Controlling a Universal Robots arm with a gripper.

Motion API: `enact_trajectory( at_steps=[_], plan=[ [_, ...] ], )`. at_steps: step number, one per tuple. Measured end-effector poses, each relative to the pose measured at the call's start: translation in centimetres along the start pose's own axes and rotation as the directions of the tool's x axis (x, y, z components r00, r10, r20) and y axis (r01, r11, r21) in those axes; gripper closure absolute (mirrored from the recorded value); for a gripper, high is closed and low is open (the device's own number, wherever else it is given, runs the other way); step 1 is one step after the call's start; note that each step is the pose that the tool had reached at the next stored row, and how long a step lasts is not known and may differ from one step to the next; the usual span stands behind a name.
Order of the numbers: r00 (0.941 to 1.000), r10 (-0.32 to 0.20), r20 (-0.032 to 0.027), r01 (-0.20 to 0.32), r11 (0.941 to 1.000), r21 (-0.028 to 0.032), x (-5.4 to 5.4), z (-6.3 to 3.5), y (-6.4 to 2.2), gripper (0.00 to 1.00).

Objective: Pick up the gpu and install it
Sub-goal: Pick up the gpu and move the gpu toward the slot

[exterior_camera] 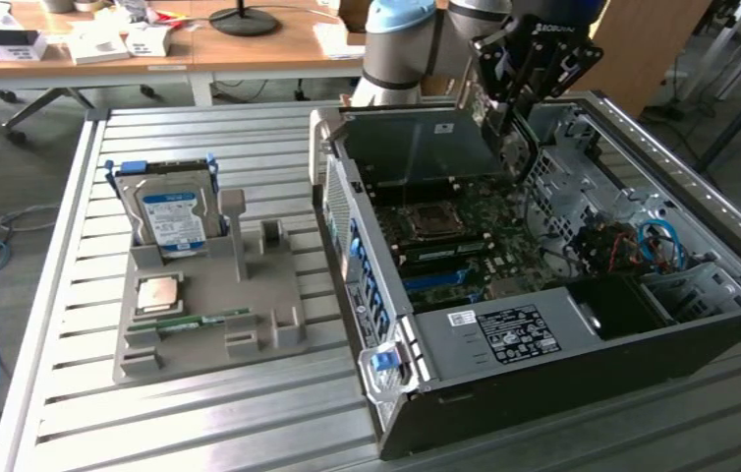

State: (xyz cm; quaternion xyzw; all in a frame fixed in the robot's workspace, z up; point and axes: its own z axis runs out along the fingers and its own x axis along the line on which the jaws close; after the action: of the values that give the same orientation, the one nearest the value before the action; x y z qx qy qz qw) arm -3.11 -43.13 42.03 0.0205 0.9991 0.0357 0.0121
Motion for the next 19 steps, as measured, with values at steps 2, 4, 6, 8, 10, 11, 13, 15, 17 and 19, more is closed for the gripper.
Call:
enact_trajectory(
  at_steps=[2, 4, 6, 8, 10, 11, 13, 15, 17, 19],
  plan=[
    [1.0000, 0.000, 0.0000, 0.000, 1.0000, -0.0006, -0.6, 0.02, 0.02, 0.74],
    [1.0000, 0.000, 0.0000, 0.000, 1.0000, -0.0009, -1.1, 0.03, 0.05, 0.74],
    [1.0000, 0.000, 0.0000, 0.000, 1.0000, -0.0013, -1.6, 0.04, 0.06, 0.74],
    [1.0000, 0.000, -0.0001, 0.000, 1.0000, -0.0016, -2.0, 0.05, 0.08, 0.74],
    [1.0000, 0.000, -0.0001, 0.000, 1.0000, -0.0018, -2.1, 0.06, 0.09, 0.74],
    [1.0000, 0.000, 0.0000, 0.000, 1.0000, -0.0018, -2.1, 0.06, 0.09, 0.74],
    [1.0000, 0.000, 0.0000, 0.000, 1.0000, -0.0018, -2.1, 0.06, 0.09, 0.74],
    [1.0000, 0.000, -0.0001, 0.000, 1.0000, -0.0018, -2.2, 0.06, 0.09, 0.74],
    [1.0000, 0.000, 0.0000, 0.000, 1.0000, -0.0019, -2.5, 0.07, 0.10, 0.74],
    [1.0000, 0.000, 0.0000, 0.000, 1.0000, -0.0019, -2.9, 0.09, 0.12, 0.74]
  ],
)
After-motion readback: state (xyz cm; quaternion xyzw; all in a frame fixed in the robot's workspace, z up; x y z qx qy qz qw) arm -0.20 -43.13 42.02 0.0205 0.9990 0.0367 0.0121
